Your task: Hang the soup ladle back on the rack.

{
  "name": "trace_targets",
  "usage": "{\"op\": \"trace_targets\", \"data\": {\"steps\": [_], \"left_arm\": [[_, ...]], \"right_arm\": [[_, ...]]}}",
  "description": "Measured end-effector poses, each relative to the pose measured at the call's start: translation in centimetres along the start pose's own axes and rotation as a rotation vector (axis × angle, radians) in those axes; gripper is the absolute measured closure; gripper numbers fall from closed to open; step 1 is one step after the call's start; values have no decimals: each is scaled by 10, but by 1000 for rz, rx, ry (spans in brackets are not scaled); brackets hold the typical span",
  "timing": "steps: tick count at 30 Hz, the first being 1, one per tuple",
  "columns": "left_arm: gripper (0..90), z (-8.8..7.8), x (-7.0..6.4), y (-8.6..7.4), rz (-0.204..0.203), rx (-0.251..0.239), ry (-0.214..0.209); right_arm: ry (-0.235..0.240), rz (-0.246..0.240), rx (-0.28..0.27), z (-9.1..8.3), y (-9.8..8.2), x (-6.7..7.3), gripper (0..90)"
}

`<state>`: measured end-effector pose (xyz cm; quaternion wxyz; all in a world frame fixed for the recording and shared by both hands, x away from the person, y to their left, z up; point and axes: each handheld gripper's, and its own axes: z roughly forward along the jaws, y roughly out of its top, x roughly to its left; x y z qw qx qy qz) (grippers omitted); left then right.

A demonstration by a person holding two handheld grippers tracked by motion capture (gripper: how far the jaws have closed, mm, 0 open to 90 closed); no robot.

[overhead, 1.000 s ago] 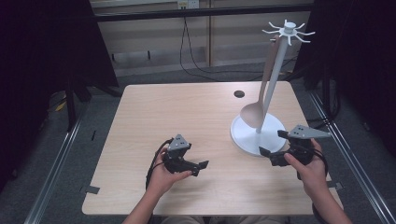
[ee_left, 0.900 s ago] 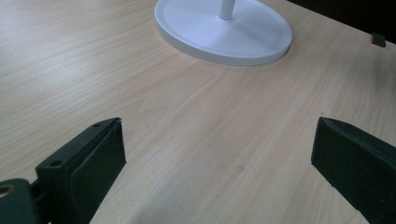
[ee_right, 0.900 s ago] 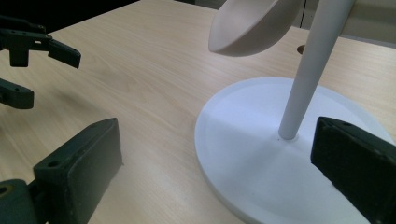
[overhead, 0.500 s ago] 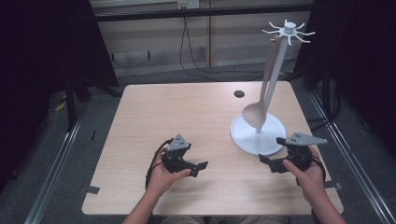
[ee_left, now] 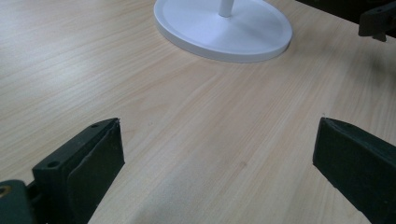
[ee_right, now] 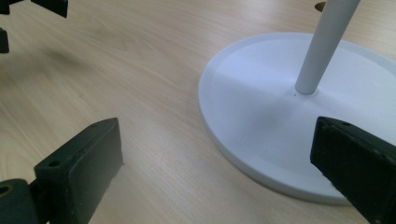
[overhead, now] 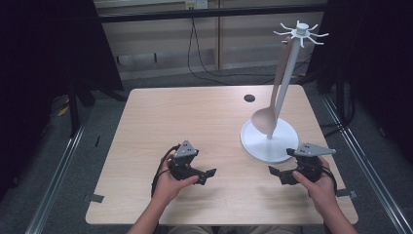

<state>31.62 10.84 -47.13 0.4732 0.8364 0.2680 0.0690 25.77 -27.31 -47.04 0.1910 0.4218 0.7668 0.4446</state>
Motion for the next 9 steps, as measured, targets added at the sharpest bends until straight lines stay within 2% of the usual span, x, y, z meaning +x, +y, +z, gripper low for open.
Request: {"op": "trace_targets", "data": {"steps": [4,9], "left_arm": [[18,0,0,0,-1,2,2],[18,1,2,0,-5,2,-1]], "right_arm": [[-5,0,17,2,-3,1,16],[-17,-3,-6,1,0,4,15]]}}
